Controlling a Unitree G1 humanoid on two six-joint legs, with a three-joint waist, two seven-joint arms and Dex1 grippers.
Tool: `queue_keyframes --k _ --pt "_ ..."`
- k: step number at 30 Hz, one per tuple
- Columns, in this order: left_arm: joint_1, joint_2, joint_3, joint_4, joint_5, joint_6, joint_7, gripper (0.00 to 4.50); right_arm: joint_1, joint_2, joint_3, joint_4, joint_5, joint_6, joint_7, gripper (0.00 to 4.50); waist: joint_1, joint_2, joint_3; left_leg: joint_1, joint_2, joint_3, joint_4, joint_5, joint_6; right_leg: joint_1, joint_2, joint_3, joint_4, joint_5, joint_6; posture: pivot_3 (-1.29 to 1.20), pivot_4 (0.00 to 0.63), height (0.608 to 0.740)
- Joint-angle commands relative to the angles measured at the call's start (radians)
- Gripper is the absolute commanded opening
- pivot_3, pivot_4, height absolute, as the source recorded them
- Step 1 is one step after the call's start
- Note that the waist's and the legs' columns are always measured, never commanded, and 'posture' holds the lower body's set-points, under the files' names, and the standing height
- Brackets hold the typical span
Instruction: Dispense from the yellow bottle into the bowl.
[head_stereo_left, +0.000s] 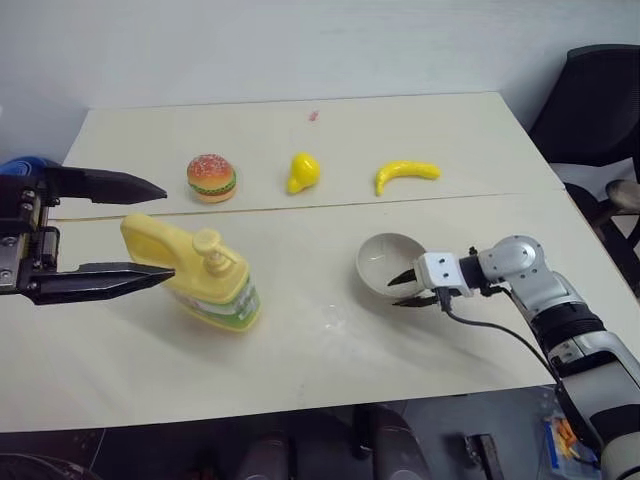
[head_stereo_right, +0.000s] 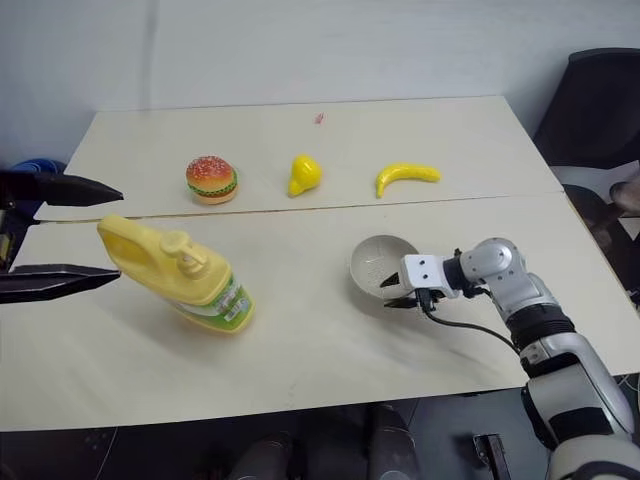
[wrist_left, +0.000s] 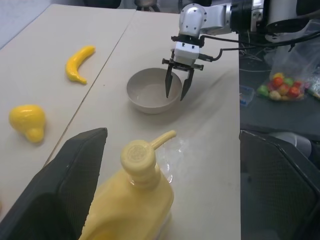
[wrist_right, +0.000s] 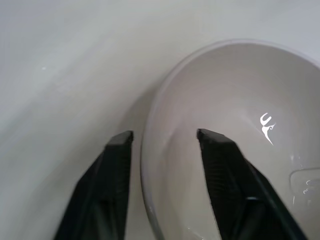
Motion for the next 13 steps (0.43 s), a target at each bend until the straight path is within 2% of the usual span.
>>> queue_keyframes --k 1,4,7,10,13 --pt "0.021 0.011 0.027 0.062 0.046 -0.050 -0.025 4.50 0.010 -0.137 -0.096 -0.169 0.167 0.177 0.164 3.03 0.003 0.002 0.001 0.000 0.000 0.000 0.000 0.000 0.000 0.000 0.000 0.000 0.000 0.000 0.000 0.00 0.150 0.740" --pt "0.066 0.016 0.058 0.097 0.084 -0.071 -0.059 4.50 -0.015 -0.305 -0.106 -0.267 0.341 0.394 0.218 3.03 0.006 0.008 0.005 -0.001 -0.001 0.000 0.001 0.000 0.001 0.000 -0.002 0.000 -0.001 0.000 0.001 0.00 0.150 0.740" --pt "0.124 0.010 0.105 0.113 0.123 -0.087 -0.092 4.50 -0.077 -0.431 -0.073 -0.216 0.415 0.508 0.218 3.03 0.001 0.008 0.005 -0.001 0.000 0.000 0.000 0.000 0.000 0.000 0.000 -0.001 -0.001 0.000 0.000 0.00 0.150 0.740" --pt "0.174 -0.002 0.151 0.114 0.148 -0.089 -0.114 4.50 -0.127 -0.477 -0.037 -0.123 0.414 0.532 0.218 3.03 -0.004 0.007 0.005 0.001 0.001 0.002 -0.002 0.000 0.000 0.000 0.001 0.000 -0.001 0.000 -0.001 0.00 0.150 0.740" --pt "0.226 -0.019 0.191 0.114 0.170 -0.099 -0.132 4.50 -0.173 -0.441 -0.054 -0.006 0.377 0.542 0.218 3.03 -0.006 0.008 0.005 0.002 0.001 0.004 -0.003 -0.001 -0.001 0.000 0.001 0.000 -0.001 0.000 -0.001 0.00 0.150 0.740"
